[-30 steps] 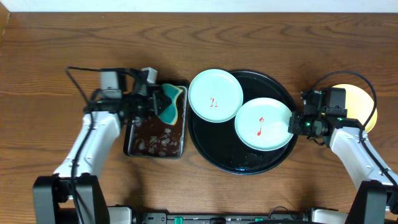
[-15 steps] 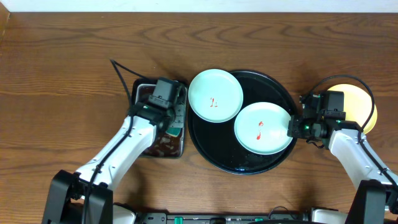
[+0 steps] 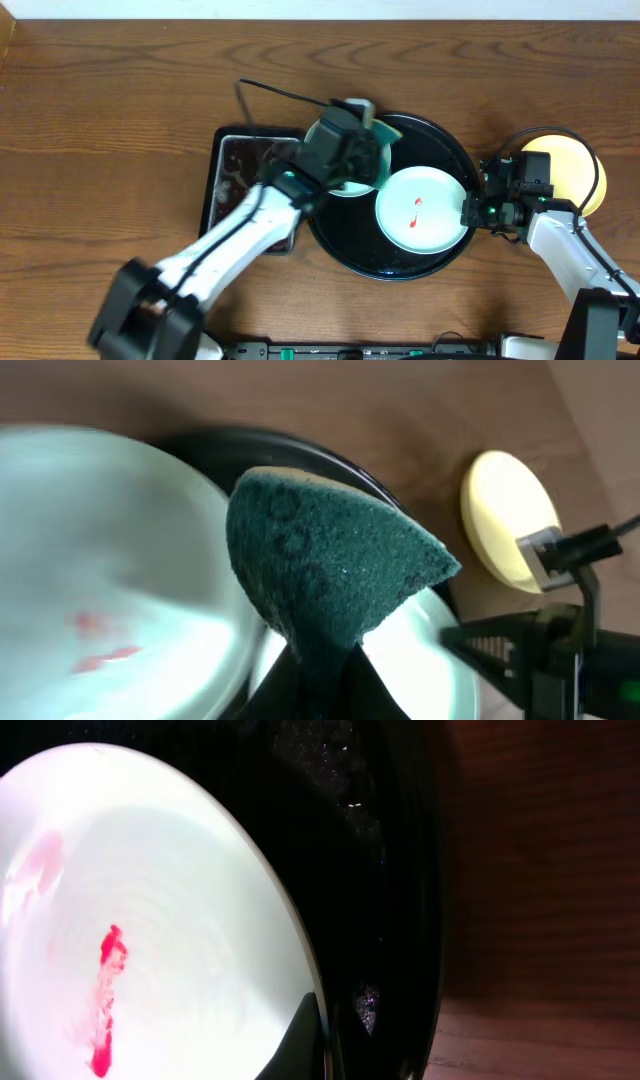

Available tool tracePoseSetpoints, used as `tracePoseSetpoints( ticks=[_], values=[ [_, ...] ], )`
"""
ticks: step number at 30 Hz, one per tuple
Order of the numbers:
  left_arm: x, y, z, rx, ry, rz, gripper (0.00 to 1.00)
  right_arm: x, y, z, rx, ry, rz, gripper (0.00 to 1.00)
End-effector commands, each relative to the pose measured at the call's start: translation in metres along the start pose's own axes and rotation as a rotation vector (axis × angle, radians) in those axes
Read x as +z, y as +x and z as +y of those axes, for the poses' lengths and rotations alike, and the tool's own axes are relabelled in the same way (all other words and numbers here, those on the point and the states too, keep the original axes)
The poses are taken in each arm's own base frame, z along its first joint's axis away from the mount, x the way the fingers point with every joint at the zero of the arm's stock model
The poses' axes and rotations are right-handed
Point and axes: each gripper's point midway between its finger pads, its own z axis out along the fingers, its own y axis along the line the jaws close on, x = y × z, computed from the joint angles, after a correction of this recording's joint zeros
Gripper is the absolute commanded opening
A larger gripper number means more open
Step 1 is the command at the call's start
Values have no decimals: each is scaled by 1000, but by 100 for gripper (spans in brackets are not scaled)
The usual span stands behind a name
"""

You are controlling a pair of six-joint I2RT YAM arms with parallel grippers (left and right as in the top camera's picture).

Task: Clean dirty plates on tray and stack at the side
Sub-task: 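Scrub the right green plate's red smear with the left-held sponge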

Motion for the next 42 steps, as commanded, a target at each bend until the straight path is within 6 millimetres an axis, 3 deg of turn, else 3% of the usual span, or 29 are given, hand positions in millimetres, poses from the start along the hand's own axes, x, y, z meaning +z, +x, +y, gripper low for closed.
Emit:
tracePoseSetpoints(
  ticks=[1,8,14,17,22,26,31,35,42],
  values=[
    [30,26,-15,-74,44,68,7,2,3,2,9,-6,9,1],
    [68,69,-45,-77,160,165,7,2,3,2,9,-6,9,1],
    [81,99,-46,-81,148,232,7,2,4,2,9,-6,11,1],
    [85,116,-27,-74,68,285,8,2,4,2,9,-7,11,1],
    [74,133,33,-47,-208,331,7,2,3,2,9,-6,10,1],
    [62,123,37,-38,-213,335,7,2,3,2,9,-6,10,1],
    [50,80,-10,-13,-39,214,7,2,4,2,9,-6,13,1],
    [50,56,-33,-21,43,115,7,2,4,2,9,-6,12,1],
    [73,64,-45,-26,89,94,7,2,4,2,9,-6,12,1]
  ],
)
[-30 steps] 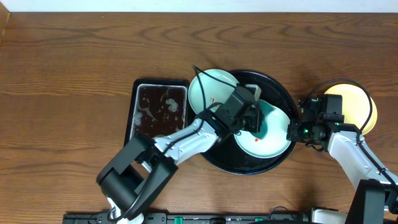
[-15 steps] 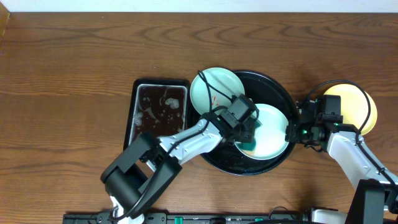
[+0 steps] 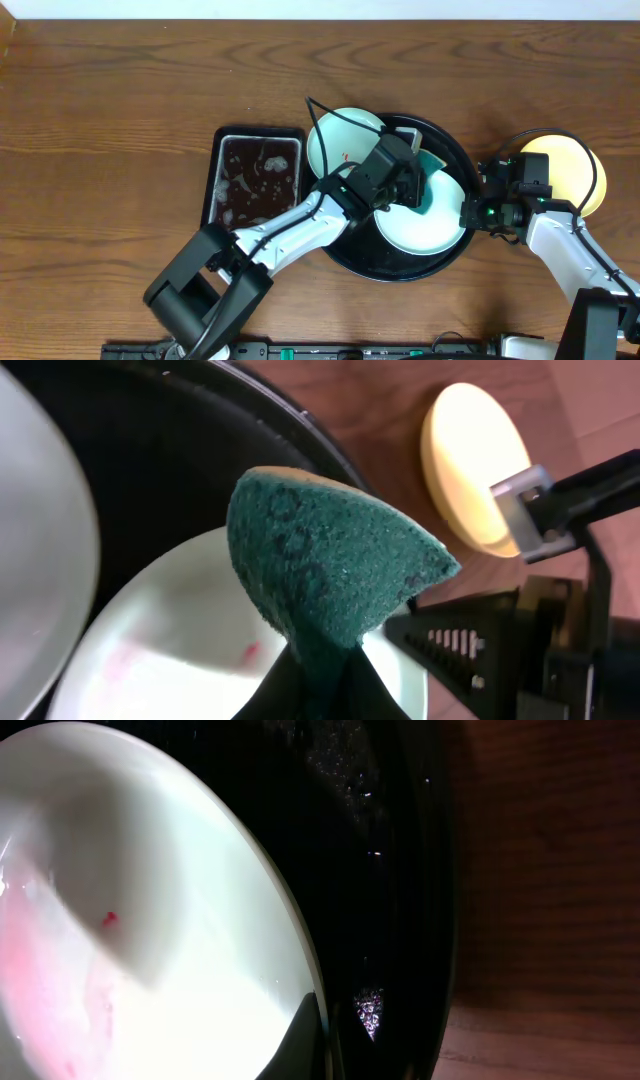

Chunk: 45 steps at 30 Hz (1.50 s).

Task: Clean dirty plates on tray and stack at the side
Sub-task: 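Scrub the right green plate's red smear with the left-held sponge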

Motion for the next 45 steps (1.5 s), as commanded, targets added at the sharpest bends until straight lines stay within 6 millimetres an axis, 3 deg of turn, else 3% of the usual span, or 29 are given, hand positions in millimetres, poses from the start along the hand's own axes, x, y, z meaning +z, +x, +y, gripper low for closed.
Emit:
tracePoseSetpoints(
  ticks=[1,5,9,12,17,21,24,27,30,34,40,45],
  values=[
    [18,16,2,-9,-2,24,7,0,-1,0,10,4,-2,1],
    [35,31,6,2,-3,47,8,0,0,0,11,4,-1,1],
    [48,50,35,-14,-84,96,8,0,0,0,10,4,-1,1],
    [44,66,60,-49,-166,175,7,0,0,0,11,5,-1,1],
    [18,87,85,-94,-271,303,7,0,-1,0,10,5,-2,1],
    [1,72,74,-35,-248,283,7,0,-1,0,10,5,-2,1],
    [-11,41,46,-4,-174,182,8,0,-1,0,10,4,-2,1],
    [-13,21,30,13,-121,111,7,0,0,0,10,5,-1,1],
    [-9,16,25,21,-99,81,8,0,-1,0,10,5,-2,1],
    [3,21,21,-14,-78,77,8,0,0,0,11,4,-1,1],
    [27,45,5,28,-29,106,8,0,0,0,11,4,-1,1],
    [42,66,30,78,-106,152,8,0,-1,0,10,4,-2,1]
  ],
)
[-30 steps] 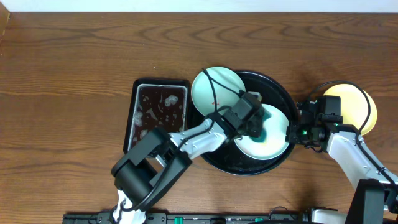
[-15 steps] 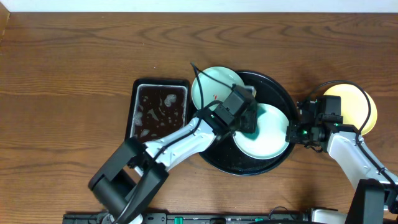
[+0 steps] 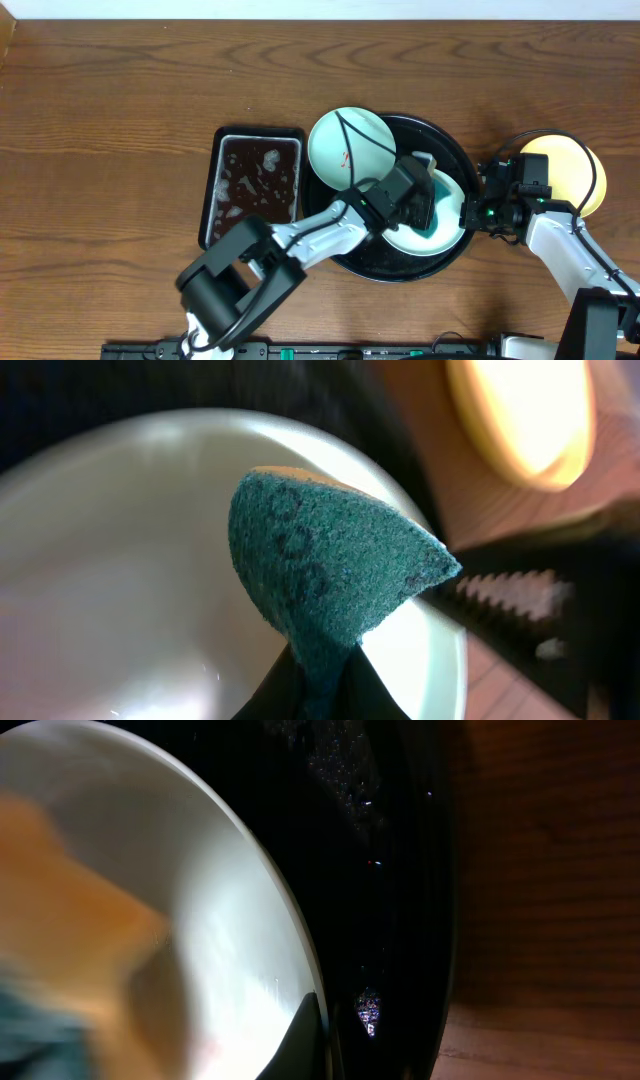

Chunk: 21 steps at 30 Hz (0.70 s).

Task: Clean dirty plates on tray and stack at the side
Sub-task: 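Scrub the right green plate's red smear with the left-held sponge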

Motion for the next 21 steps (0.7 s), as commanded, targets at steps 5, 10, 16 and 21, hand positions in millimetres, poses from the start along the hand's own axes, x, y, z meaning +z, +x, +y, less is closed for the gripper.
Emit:
tracePoseSetpoints(
  ticks=[5,10,16,21],
  values=[
    [-2,23,59,-28,-180,110,8,0,-3,0,9,4,-7,1],
    [-25,14,77,-36,-226,125,7,0,-3,0,9,4,-8,1],
    [-69,-22,52,-33,-174,23,7,0,-3,0,9,5,-8,1],
    [-116,-43,56,-54,-213,-47,8,0,-6,0,5,3,-22,12]
  ],
)
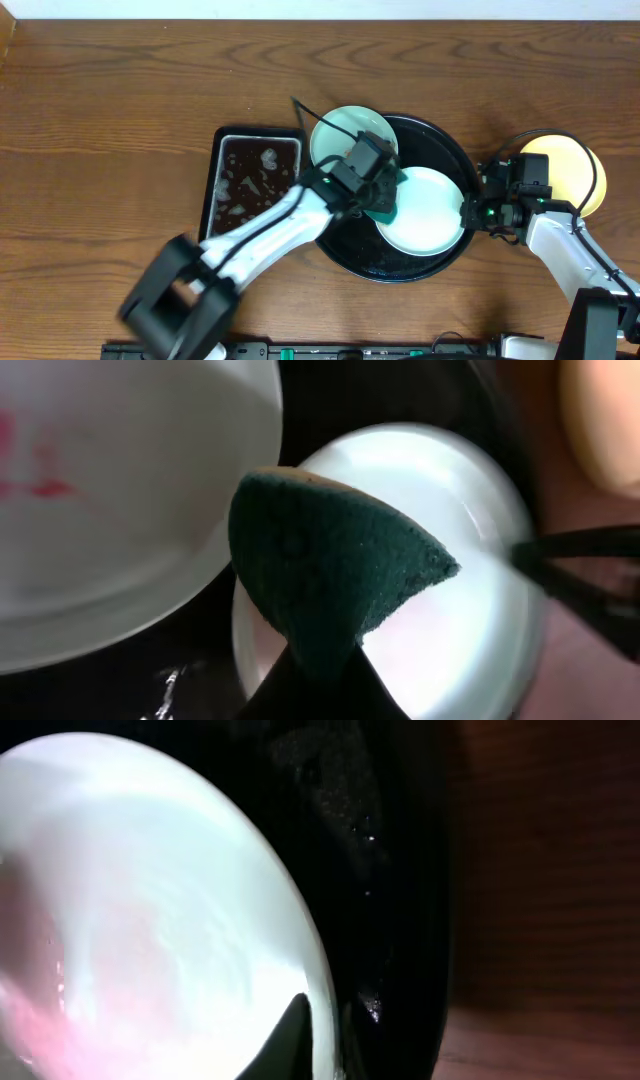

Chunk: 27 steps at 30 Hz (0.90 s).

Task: Clean dirty plates on tray and stack at the side
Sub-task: 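Scrub the right green plate's red smear with the left-held sponge, then return the sponge to the basin with the left gripper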

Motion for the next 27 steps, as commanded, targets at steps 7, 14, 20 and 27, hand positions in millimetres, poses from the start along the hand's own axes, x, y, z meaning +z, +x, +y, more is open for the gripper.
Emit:
tracePoseSetpoints(
  ticks=[7,14,20,27],
  values=[
    [-60,-3,110,-168,-318,21,7,-1,-20,2,-18,-4,-77,29],
    [-94,8,197,-363,-518,59,7,-3,-41,8,-80,-27,-162,41],
    [-102,16,227,-446,-557,62,8,9,-47,14,-145,-63,-176,43],
    [-101,24,232,-458,-566,76,8,38,-26,15,-158,-80,-71,30]
  ],
)
